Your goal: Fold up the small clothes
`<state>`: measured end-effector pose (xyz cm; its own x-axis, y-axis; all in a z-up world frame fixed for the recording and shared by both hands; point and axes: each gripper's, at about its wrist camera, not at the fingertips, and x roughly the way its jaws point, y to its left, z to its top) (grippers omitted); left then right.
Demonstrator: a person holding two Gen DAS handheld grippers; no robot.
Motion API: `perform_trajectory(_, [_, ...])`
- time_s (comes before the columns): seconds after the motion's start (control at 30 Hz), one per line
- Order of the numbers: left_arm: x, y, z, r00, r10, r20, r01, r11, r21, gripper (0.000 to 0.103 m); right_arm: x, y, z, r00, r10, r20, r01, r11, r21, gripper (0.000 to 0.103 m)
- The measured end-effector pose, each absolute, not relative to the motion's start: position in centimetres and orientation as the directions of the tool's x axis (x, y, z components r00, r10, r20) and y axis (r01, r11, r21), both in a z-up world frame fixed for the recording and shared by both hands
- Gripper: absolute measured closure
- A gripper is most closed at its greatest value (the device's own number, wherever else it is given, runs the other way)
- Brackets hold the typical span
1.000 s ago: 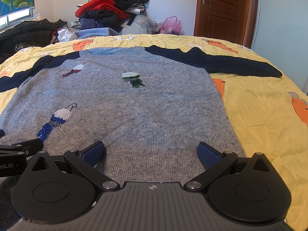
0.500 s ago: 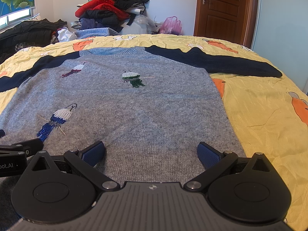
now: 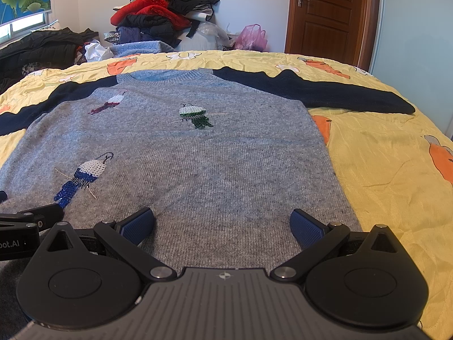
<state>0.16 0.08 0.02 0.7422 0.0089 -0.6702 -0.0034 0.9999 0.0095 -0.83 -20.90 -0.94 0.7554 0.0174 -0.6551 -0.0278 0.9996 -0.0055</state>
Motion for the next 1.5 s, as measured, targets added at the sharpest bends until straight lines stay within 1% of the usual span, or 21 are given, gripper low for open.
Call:
perform_trajectory(0.87, [0.0,0.0,0.1,0.742,0.016,-0.67,-0.008,1.0,0.015,0.0,-0.8,-20.9,-0.9,0.755,0.016,-0.655,-0.027,1.0,-0.006,0.0])
perform_trajectory(0.97, [0.7,0.1,0.2,0.74,0.003,-0.672,0.014,1.0,0.021,0.0,-0.8,-20.9,-1.0,0.755,0.017,-0.655,-0.028,1.0,-0.006,0.0])
perform_trajectory(1.07, [2.7,0.1,0.5,0.73,-0.03,-0.682,0.08,0.996,0.042,0.0,-0.6,-20.8,-1.1,0.752,0.025,-0.658,-0.039,0.999,-0.006,0.0])
perform_trajectory(1.17, [5.2,0.3,1.2,0.706,-0.038,-0.707,0.109,0.993,0.056,0.0,0.3,-20.9,-0.7,0.742,0.064,-0.667,-0.101,0.995,-0.017,0.0])
perform_trajectory(1.2, [5.9,0.4,1.6,0.706,-0.029,-0.708,0.1,0.993,0.059,0.0,0.6,-21.2,-0.1,0.744,0.085,-0.663,-0.133,0.991,-0.022,0.001])
perform_trajectory(1.27, [6.5,0.8,2.3,0.731,-0.035,-0.682,0.083,0.996,0.038,0.0,0.7,-22.2,1.0,0.786,0.108,-0.608,-0.154,0.988,-0.024,0.001])
perform_trajectory(1.3, [6.7,1.1,2.5,0.744,-0.048,-0.667,0.077,0.997,0.015,0.0,0.8,-23.0,1.8,0.811,0.117,-0.574,-0.155,0.988,-0.018,0.001])
perform_trajectory(1.37, [6.8,1.6,2.6,0.763,-0.086,-0.641,0.067,0.996,-0.053,0.0,2.1,-25.2,3.0,0.831,0.146,-0.537,-0.165,0.986,0.013,0.001])
perform_trajectory(1.43, [7.2,1.8,2.0,0.758,-0.12,-0.641,0.073,0.992,-0.1,0.0,4.3,-28.1,4.0,0.83,0.152,-0.537,-0.146,0.988,0.054,0.001])
perform_trajectory(1.5, [8.0,1.3,0.7,0.727,-0.112,-0.677,0.08,0.994,-0.078,0.0,6.8,-31.9,4.6,0.823,0.156,-0.546,-0.1,0.986,0.131,0.001])
